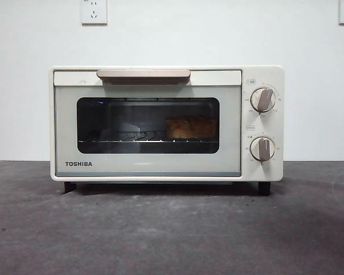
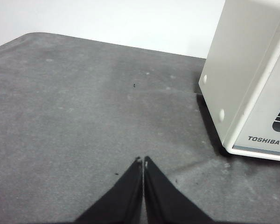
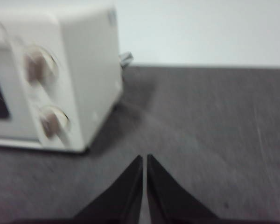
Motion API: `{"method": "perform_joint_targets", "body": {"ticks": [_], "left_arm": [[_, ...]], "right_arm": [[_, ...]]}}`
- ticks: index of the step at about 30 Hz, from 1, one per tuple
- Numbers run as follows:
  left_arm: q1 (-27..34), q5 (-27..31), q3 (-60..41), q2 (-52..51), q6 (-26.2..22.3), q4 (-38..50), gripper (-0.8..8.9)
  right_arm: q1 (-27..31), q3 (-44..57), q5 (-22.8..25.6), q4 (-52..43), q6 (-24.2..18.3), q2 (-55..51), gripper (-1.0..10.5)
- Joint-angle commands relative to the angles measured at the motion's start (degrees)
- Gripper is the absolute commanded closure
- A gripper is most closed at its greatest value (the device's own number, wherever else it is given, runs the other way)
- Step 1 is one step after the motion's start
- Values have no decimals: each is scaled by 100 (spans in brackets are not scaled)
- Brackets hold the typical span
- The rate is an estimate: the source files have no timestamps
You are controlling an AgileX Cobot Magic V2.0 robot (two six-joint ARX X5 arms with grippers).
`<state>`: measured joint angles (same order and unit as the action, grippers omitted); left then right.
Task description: The left arm flap open the oven, the right arm pick bread and place it into oven, the left arm flap close the oven
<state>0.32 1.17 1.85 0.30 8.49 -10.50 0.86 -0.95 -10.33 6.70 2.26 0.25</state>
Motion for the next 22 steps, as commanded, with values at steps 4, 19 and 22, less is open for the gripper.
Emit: {"method": "perform_joint_targets", "body": {"ticks": [4,19,22], "left_arm": [[0,15,-111,-11,-33,-26,804],[0,15,-111,-11,-33,-24,804],[0,15,-111,-11,-33,-24,804]], "right_arm": [[7,39,166,310,-409,-4,935],[-2,39,435,214,-459,-4,936],[-2,39,437,214,-459,-4,936]]}}
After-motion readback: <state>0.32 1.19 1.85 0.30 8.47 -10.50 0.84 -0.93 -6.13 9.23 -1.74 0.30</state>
